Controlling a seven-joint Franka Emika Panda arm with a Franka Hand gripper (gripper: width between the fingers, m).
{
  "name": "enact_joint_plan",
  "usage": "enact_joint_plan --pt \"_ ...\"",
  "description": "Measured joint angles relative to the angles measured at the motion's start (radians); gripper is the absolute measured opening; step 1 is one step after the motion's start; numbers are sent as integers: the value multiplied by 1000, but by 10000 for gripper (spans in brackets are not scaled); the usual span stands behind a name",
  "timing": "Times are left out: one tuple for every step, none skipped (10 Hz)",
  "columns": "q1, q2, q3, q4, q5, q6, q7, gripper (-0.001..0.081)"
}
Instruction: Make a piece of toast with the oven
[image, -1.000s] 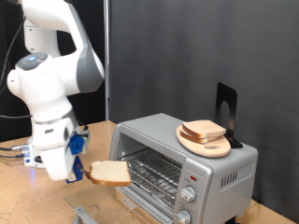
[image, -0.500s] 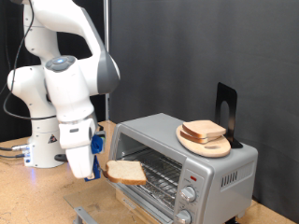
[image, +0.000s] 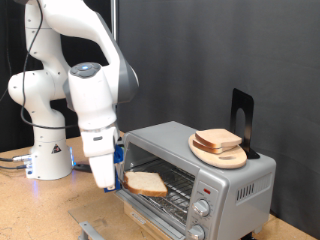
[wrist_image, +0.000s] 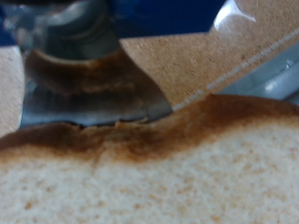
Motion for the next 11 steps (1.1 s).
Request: enact_joint_plan --pt "6 -9 14 -15 0 15 6 325" --pt "12 -20 25 -31 0 28 9 325" --pt "16 -33 36 -46 0 37 15 325" --pt "18 -45 44 -57 -3 38 24 325" --pt "18 -54 47 -65 -11 38 29 325" --pt "16 -61 47 -71 -22 38 34 325" --pt "12 -66 46 -78 -38 38 40 325" --pt "5 -68 44 -83 -60 38 46 325" --pt "-7 -68 41 -89 -86 38 54 325" --pt "-20 -68 38 -95 -108 38 59 325" --pt "-33 -67 34 -100 -123 38 60 325"
